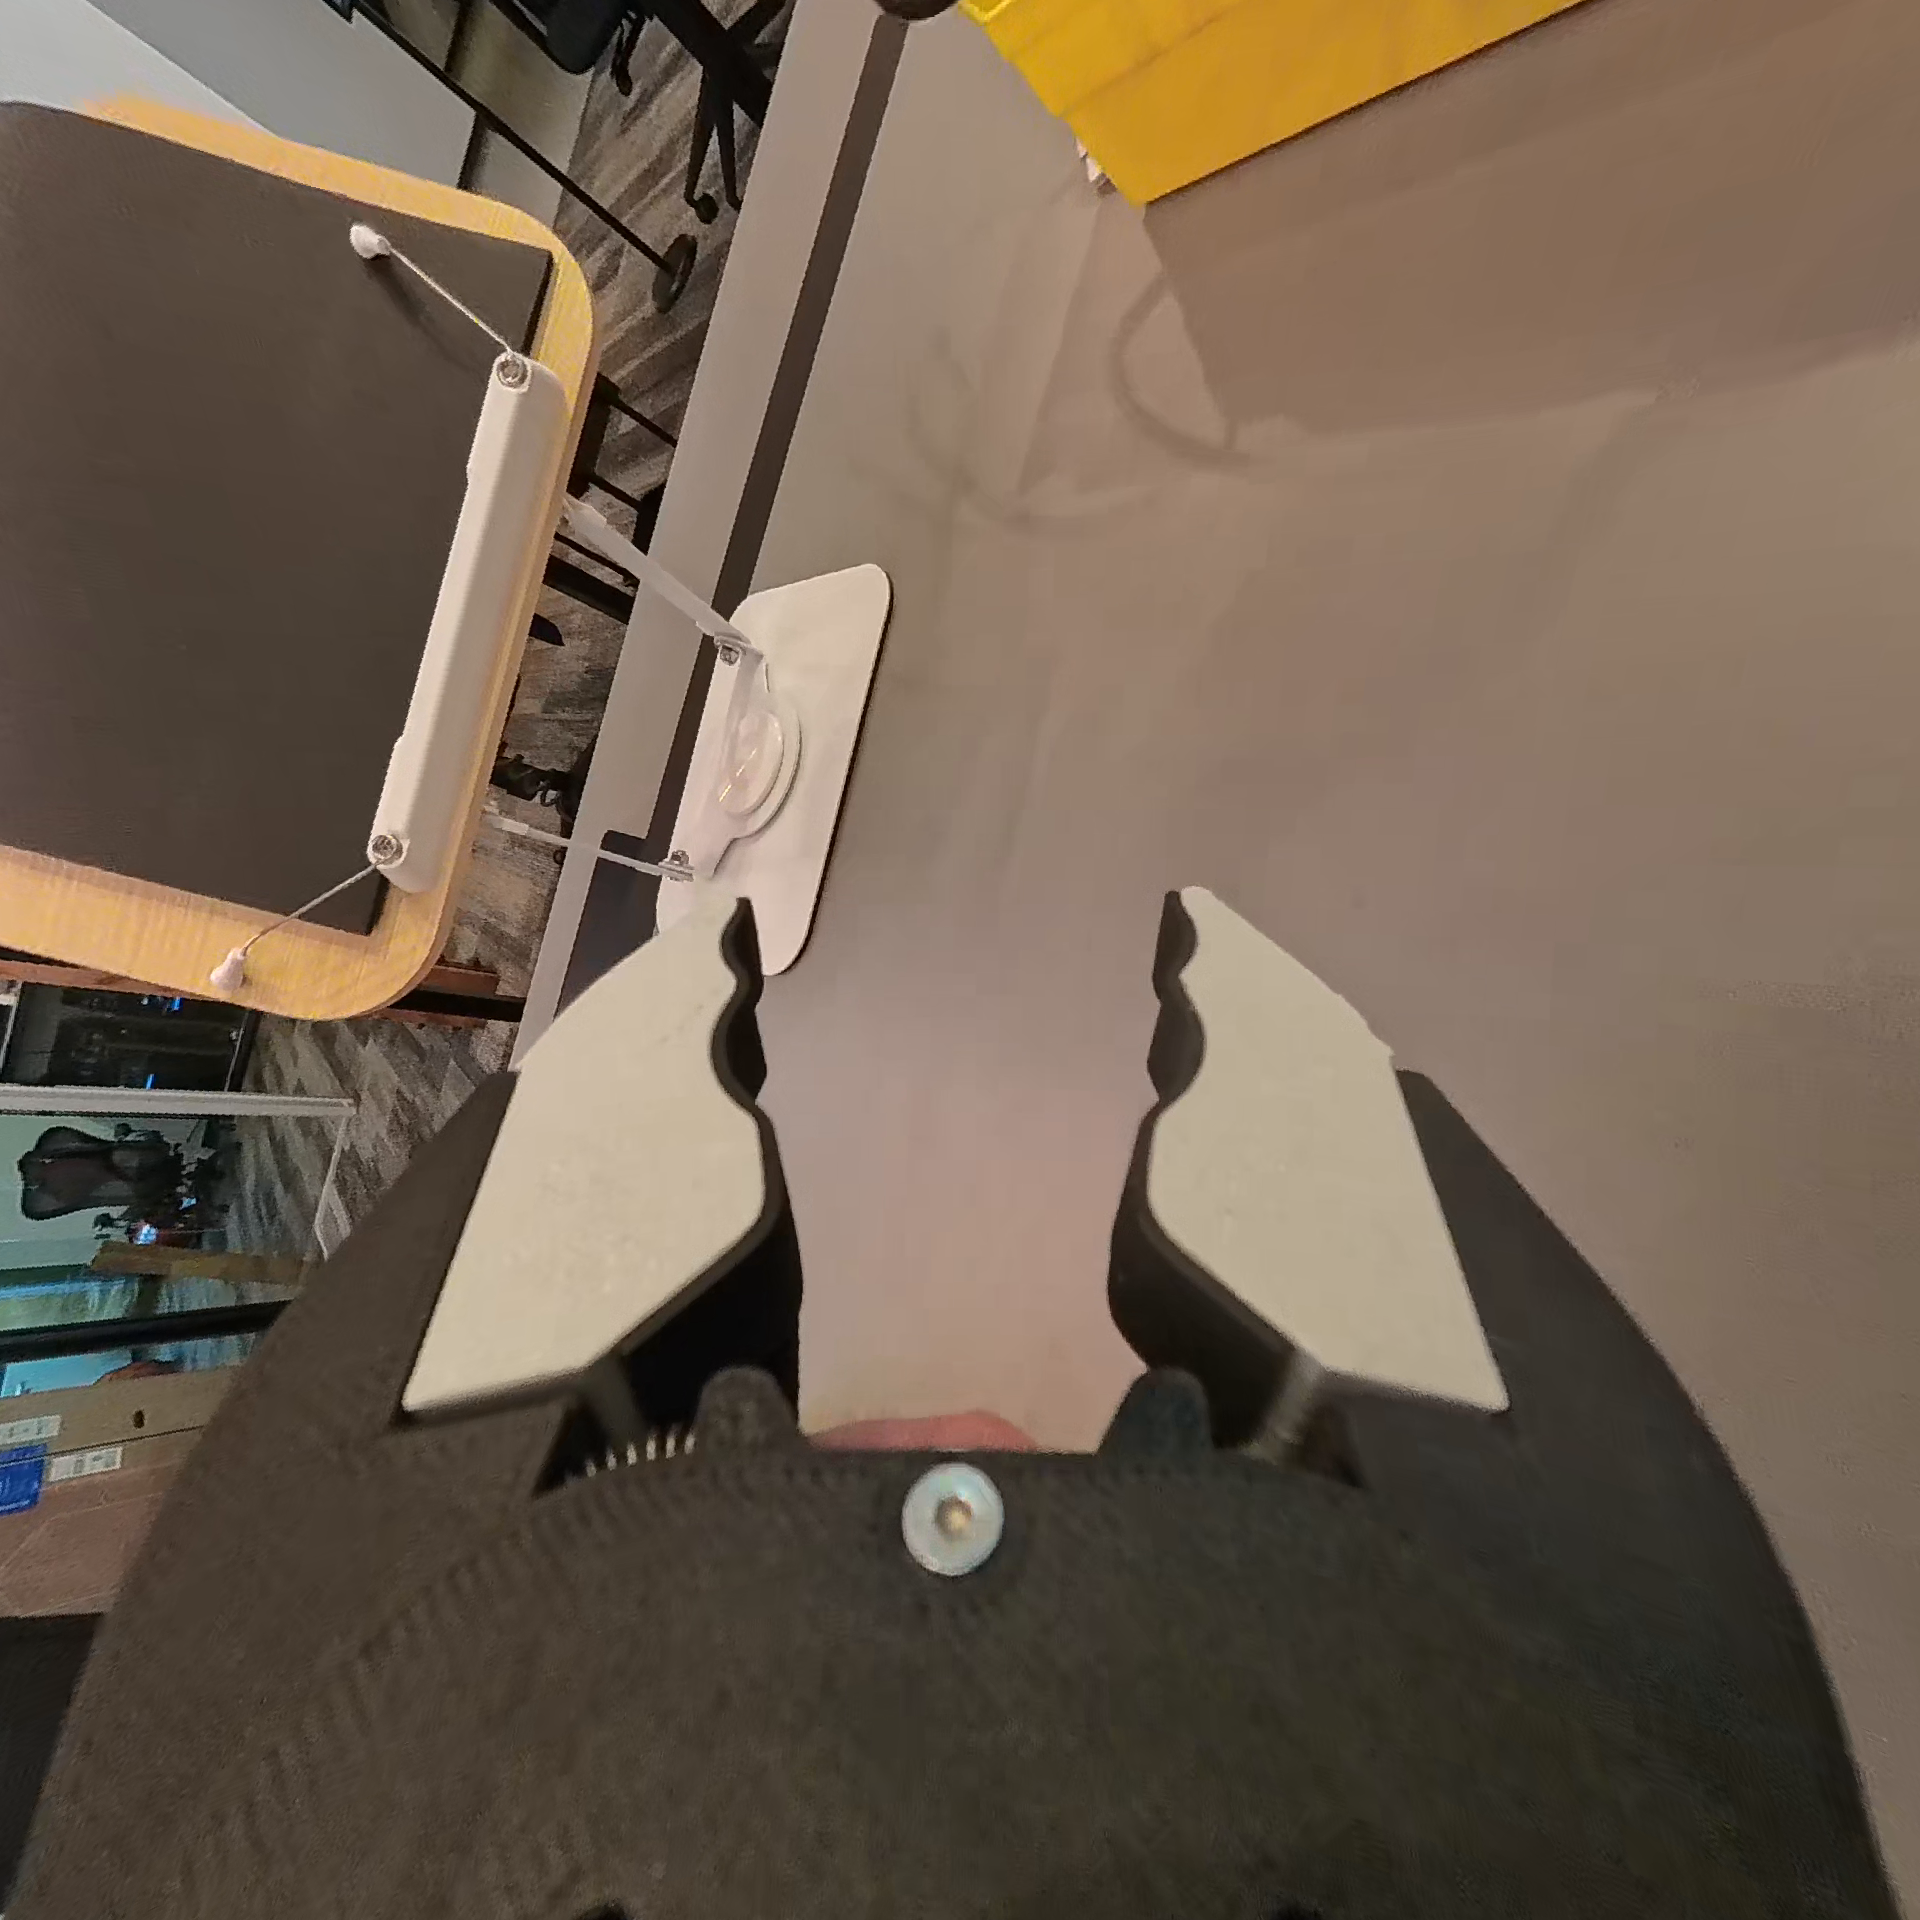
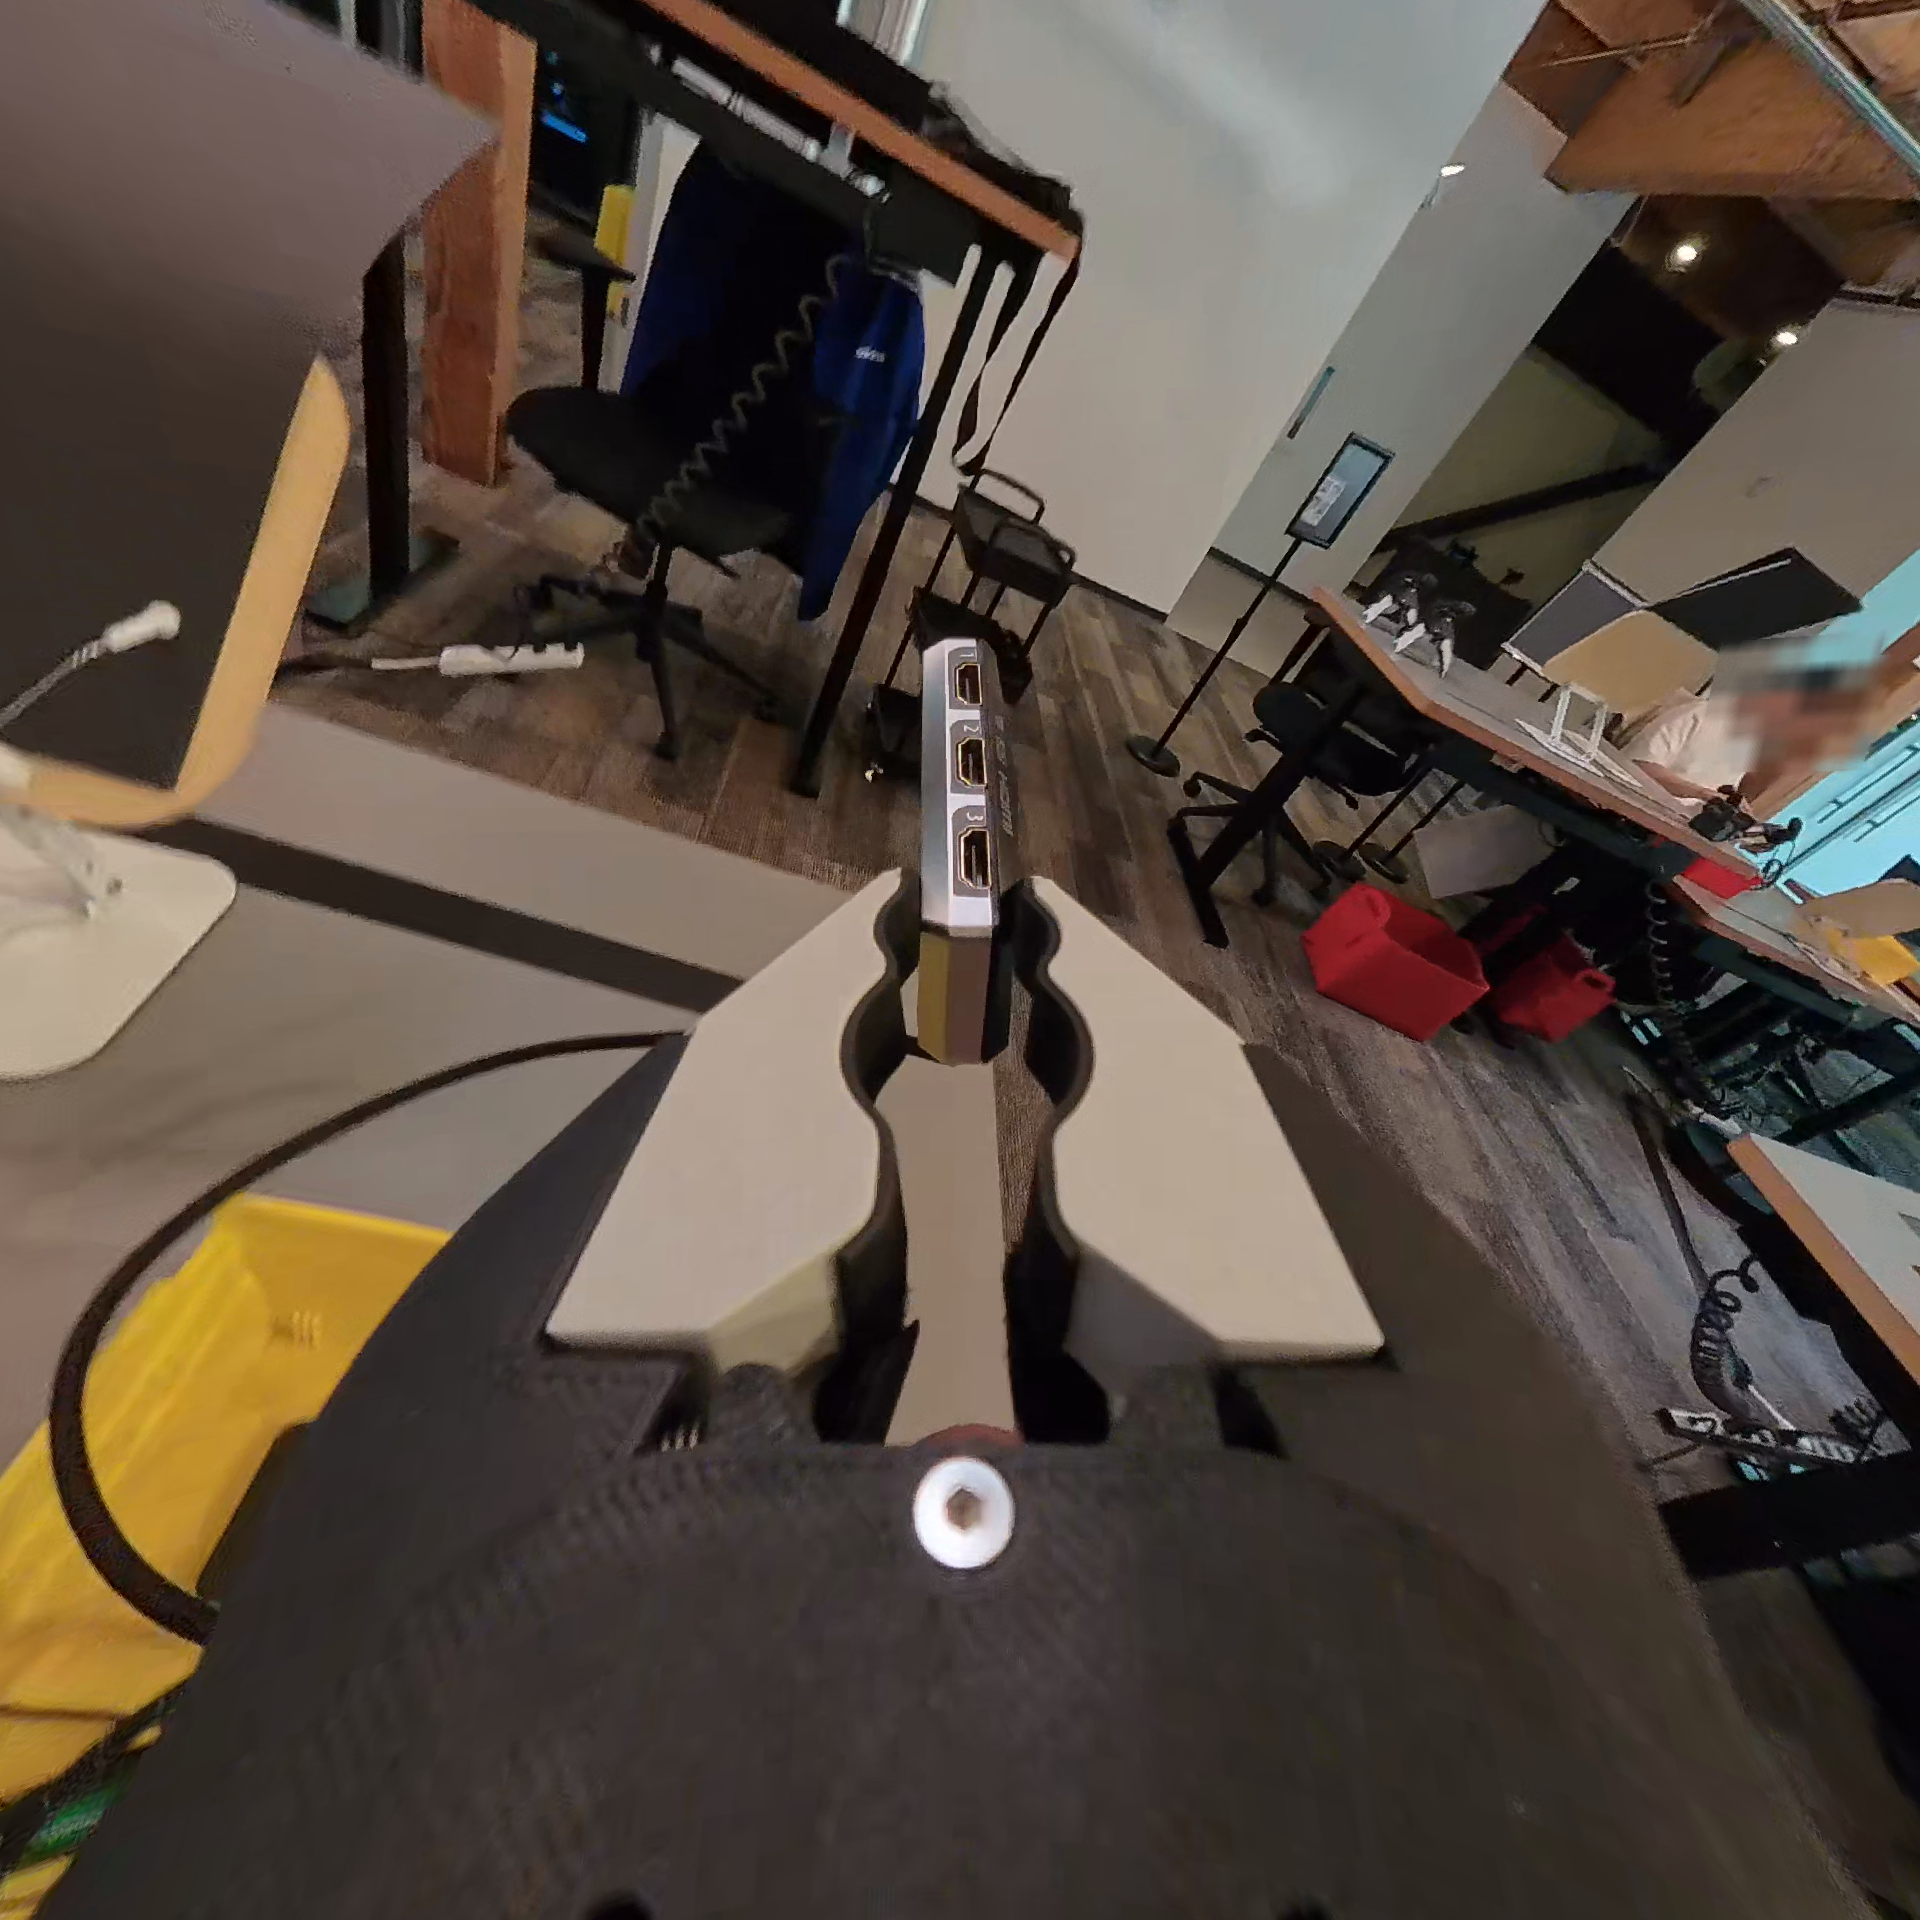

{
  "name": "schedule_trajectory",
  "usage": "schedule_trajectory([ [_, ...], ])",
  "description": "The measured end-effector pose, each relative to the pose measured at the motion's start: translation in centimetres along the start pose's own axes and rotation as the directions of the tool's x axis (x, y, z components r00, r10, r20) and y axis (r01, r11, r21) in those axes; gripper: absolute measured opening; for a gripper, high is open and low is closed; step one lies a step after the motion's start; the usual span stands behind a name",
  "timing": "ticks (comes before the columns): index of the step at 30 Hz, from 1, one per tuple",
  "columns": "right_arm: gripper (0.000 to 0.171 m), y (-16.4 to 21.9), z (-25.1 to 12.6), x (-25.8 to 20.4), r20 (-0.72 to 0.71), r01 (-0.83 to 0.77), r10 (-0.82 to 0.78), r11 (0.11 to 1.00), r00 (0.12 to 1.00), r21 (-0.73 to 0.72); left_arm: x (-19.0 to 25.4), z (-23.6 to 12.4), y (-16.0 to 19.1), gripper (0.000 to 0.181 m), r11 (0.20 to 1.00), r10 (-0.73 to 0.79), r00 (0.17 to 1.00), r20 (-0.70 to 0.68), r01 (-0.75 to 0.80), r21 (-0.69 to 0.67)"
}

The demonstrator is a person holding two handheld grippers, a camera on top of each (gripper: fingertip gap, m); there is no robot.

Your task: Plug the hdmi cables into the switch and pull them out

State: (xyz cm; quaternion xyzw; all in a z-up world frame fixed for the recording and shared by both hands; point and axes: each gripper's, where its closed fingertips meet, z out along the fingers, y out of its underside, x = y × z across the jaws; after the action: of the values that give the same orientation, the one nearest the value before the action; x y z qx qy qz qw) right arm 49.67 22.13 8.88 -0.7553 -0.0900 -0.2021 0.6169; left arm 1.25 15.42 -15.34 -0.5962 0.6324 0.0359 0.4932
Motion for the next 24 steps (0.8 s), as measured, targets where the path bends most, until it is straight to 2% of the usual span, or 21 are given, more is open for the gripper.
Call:
schedule_trajectory([
  [5, 0.015, 4.3, -0.1, -4.9, 0.089, 0.097, -0.092, 0.994, 0.992, -0.049, 0.3, 0.3, 0.1, 0.072, 1.0, 0.0, 1.0, -0.007, 0.0, -0.006],
  [11, 0.015, 9.1, -0.8, -9.6, 0.257, 0.318, -0.272, 0.935, 0.927, -0.155, 0.7, 0.6, 0.3, 0.072, 1.0, 0.002, 1.0, -0.019, -0.003, -0.011],
  [17, 0.015, 13.8, -1.7, -12.0, 0.417, 0.483, -0.349, 0.831, 0.839, -0.276, 0.7, 0.5, 0.2, 0.072, 1.0, 0.009, 1.0, -0.013, -0.01, -0.011],
  [24, 0.017, 17.9, -2.7, -12.9, 0.527, 0.681, -0.463, 0.636, 0.713, -0.362, 0.9, 0.5, 0.1, 0.072, 1.0, 0.016, 1.0, -0.015, -0.016, -0.011],
])
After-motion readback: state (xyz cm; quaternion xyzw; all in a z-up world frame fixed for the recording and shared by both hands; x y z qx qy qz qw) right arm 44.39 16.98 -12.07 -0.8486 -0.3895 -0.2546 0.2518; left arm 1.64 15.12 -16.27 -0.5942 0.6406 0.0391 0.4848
